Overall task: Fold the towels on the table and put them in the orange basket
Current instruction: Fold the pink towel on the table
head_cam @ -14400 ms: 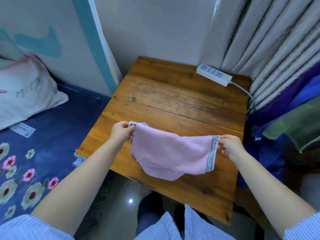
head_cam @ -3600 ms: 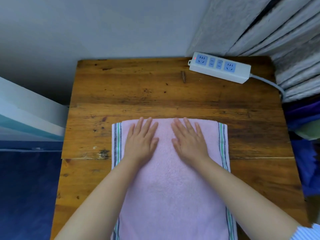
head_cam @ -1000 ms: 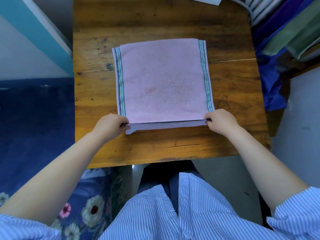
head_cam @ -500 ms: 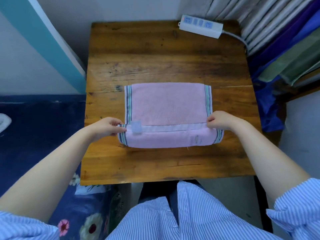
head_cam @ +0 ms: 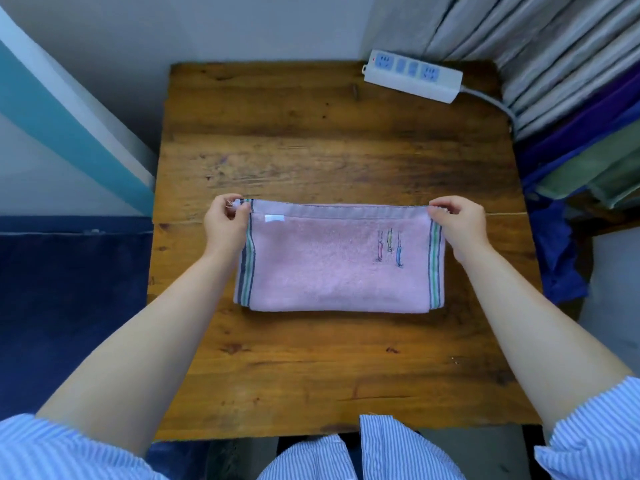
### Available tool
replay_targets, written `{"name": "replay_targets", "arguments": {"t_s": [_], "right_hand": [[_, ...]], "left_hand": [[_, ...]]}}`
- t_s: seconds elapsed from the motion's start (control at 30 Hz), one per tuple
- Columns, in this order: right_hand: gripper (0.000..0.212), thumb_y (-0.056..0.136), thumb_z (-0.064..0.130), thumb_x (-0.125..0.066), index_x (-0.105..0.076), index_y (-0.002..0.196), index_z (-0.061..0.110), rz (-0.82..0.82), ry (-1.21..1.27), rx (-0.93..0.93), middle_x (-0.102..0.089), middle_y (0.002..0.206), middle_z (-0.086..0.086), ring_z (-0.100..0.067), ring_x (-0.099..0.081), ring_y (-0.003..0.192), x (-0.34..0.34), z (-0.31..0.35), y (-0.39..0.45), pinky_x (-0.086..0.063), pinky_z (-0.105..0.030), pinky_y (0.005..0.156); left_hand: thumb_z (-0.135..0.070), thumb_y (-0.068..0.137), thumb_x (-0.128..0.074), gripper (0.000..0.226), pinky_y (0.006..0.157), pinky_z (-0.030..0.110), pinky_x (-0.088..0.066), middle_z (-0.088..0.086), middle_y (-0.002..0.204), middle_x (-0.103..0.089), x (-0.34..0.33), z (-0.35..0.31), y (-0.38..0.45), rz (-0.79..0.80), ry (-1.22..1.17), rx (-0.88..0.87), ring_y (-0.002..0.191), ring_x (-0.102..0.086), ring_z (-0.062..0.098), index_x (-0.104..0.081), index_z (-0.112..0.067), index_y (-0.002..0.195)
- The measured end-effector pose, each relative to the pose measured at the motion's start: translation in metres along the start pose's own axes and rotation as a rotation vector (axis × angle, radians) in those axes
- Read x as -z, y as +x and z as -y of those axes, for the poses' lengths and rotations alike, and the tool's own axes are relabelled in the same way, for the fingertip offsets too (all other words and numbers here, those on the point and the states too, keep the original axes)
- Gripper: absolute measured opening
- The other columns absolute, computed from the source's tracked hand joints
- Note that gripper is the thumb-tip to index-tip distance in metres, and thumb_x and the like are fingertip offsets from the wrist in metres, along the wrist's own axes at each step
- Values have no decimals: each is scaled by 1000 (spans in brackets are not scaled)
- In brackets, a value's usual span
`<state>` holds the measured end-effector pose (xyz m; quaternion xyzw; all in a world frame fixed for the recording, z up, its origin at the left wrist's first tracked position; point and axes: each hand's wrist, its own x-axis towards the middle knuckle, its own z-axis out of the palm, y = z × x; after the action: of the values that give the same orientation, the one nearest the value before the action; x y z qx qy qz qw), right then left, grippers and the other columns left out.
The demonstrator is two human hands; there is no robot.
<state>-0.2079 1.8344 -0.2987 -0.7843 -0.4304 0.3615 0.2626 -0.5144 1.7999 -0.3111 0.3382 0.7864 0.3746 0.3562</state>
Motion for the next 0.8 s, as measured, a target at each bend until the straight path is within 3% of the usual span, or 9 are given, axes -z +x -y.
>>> {"name": "replay_targets", "arguments": {"t_s": [0.1,0.23,0.43,0.57,0.8], "right_hand": [[15,87,13,-57,-65,100,9,-24,-34,36,-62,100,-5,-15,-55,91,-9,-3,13,-45,-27,75],[16,88,12,-56,-65,101,8,-11,-92,57,-63,101,-5,-13,-53,90,-22,-9,28,-43,-27,74],[17,87,10,-56,-67,99,5,-36,-147,111,-66,103,-9,-12,-53,90,-31,-18,37,-45,-29,79],[20,87,12,-55,-67,101,3,-58,-231,121,-65,109,-14,-27,-56,104,-36,-26,36,-46,-43,92],[42,92,29,-48,-46,129,10,-106,-523,169,-46,132,-14,-30,-39,121,-35,-24,23,-30,-41,100]], "left_hand": [[-14,92,-49,22,73,25,-38,1,93,-53,-12,6,8,-41,34,-12,86,-49,15,-54,-7,112],[-14,92,-48,22,57,20,-33,-6,82,-49,-26,17,18,-104,61,21,84,-46,15,-53,-7,112],[-16,92,-50,24,70,21,-31,3,96,-53,-35,27,28,-133,158,36,87,-47,17,-53,-7,114],[-18,91,-52,27,76,29,-37,13,107,-61,-36,33,31,-109,262,39,100,-55,28,-53,-6,116],[-31,90,-53,46,84,35,-41,15,122,-56,-28,31,27,-93,381,93,110,-53,29,-43,-5,127]]}}
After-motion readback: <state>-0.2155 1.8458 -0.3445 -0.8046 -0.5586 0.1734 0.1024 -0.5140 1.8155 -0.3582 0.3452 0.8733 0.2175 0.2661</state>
